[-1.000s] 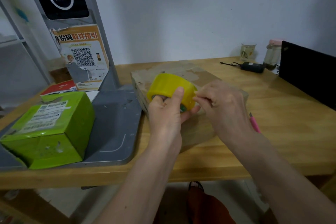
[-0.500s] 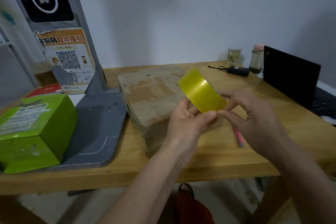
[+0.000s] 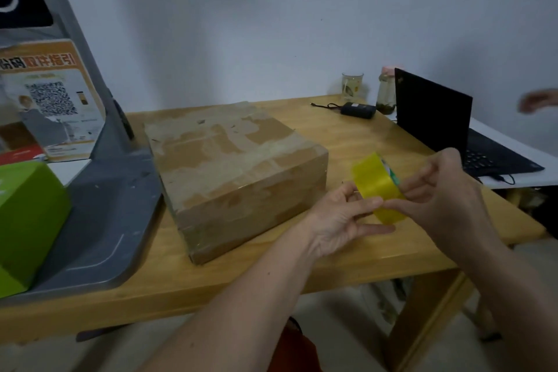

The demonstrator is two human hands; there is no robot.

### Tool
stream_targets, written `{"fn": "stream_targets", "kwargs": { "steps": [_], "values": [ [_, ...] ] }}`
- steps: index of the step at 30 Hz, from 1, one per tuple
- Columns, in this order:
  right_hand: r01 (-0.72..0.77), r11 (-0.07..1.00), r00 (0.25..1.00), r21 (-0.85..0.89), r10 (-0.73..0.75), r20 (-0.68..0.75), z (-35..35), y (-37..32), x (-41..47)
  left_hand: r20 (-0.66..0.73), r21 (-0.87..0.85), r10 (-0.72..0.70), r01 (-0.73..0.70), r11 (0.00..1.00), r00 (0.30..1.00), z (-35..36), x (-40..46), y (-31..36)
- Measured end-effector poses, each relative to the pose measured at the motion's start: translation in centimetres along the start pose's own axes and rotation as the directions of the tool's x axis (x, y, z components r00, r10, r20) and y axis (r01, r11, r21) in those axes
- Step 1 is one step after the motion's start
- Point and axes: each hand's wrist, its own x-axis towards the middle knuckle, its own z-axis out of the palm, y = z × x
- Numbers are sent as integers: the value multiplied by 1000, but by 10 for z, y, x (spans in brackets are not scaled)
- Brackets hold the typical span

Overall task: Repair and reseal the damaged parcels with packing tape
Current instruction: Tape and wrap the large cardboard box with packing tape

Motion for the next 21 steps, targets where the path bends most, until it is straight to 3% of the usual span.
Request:
{"fn": "stream_targets", "kwargs": {
  "steps": [4, 6, 8, 11, 14, 16, 18, 21],
  "values": [
    [86, 991, 995, -106, -80, 58, 11, 18, 7, -95, 20, 19, -17, 1000, 995, -1, 19, -12],
    [147, 969, 988, -201, -137, 65, 21, 26, 13, -220, 185, 60, -19, 983, 974, -1, 29, -13],
    [214, 928, 977, -306, -201, 74, 33, 35, 20, -344, 471, 158, 24, 882, 926, 1, 31, -11],
    [239, 918, 971, -317, -218, 101, 55, 57, 24, -357, 835, 435, 74, 544, 827, -3, 13, -5],
    [132, 959, 982, -251, -92, 163, 75, 76, 23, -77, 996, 639, 89, 13, 765, -13, -26, -2],
    [97, 976, 981, -197, -61, 183, 81, 76, 23, 178, 946, 690, 72, -317, 702, -25, -51, 4],
    [49, 990, 990, -131, -31, 140, 84, 65, 26, 309, 882, 736, 108, -459, 602, -40, -71, 15],
    [74, 997, 997, -27, -73, 35, 92, 38, 27, 293, 863, 858, 270, -427, 422, -64, -101, 35]
  ]
}}
